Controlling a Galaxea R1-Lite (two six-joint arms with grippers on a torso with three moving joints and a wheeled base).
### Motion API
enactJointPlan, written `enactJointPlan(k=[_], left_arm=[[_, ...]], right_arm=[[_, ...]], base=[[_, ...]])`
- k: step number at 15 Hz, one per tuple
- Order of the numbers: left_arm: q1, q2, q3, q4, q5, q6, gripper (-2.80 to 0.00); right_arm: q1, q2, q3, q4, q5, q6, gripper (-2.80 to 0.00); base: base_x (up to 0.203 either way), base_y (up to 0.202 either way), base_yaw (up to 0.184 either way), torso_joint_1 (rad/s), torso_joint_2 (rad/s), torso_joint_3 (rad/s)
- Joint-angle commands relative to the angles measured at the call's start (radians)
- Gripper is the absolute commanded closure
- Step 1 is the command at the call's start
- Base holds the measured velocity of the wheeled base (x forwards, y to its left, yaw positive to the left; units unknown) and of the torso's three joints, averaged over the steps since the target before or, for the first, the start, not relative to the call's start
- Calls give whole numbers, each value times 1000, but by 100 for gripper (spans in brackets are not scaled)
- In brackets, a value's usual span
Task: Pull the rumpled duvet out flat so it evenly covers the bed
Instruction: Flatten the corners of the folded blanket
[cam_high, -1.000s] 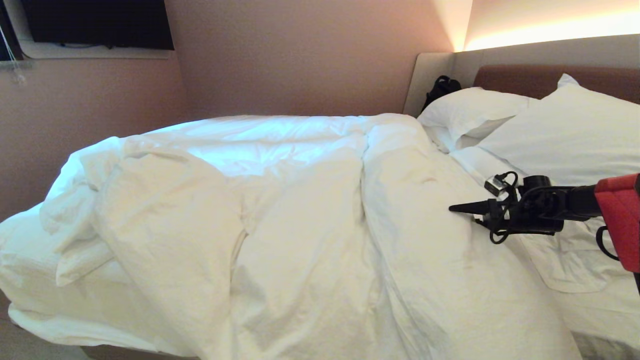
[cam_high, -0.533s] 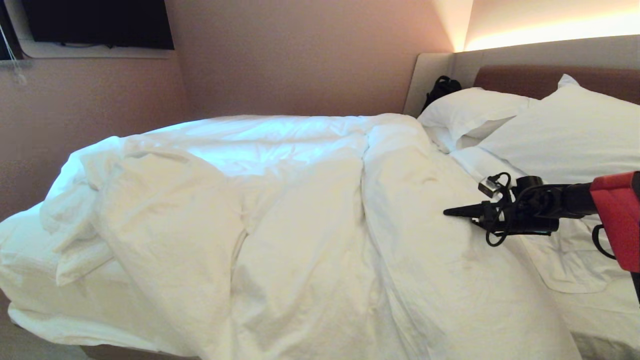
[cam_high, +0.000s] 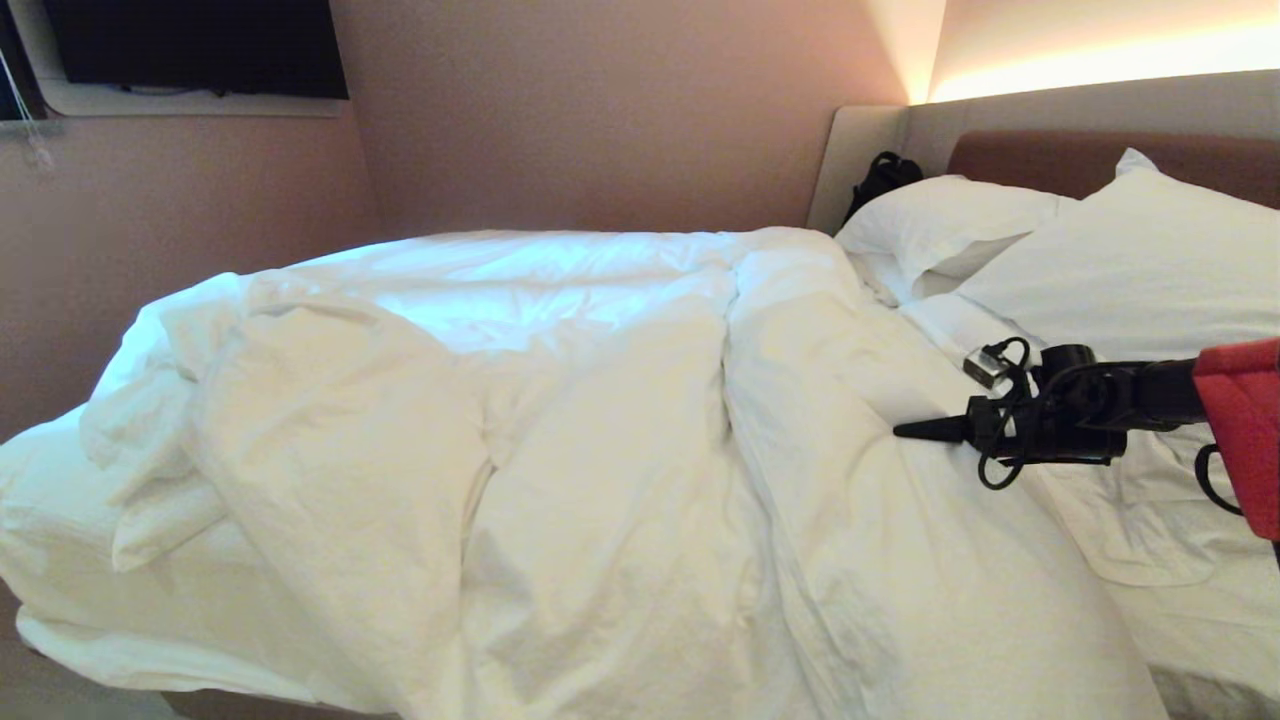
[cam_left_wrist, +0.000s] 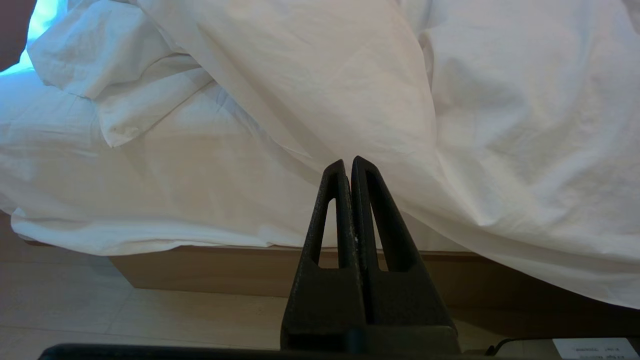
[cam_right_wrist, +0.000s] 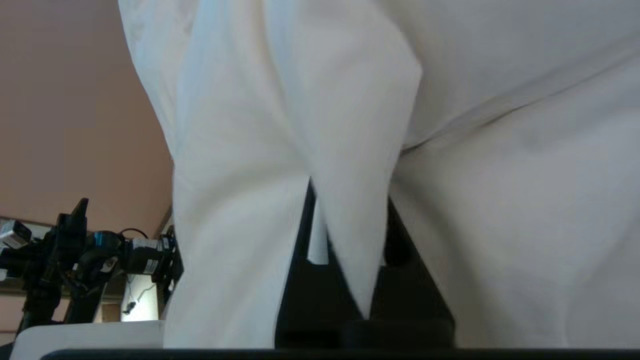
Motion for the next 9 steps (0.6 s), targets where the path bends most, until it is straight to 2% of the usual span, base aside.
enactJointPlan(k=[1, 4, 7, 9], left_arm=[[1, 1, 0, 0, 0, 0, 0], [1, 0, 0, 0, 0, 0, 0], [1, 1, 0, 0, 0, 0, 0], [1, 1, 0, 0, 0, 0, 0]], right_arm=[[-9, -16, 3, 12, -4, -3, 0], [-42, -66, 24, 75, -43, -15, 0], [-80, -145, 108, 159, -53, -108, 0], [-87, -197, 172, 216, -96, -188, 0]], base=[[0, 0, 0, 0, 0, 0], [0, 0, 0, 0, 0, 0], [0, 0, 0, 0, 0, 0], [0, 0, 0, 0, 0, 0]])
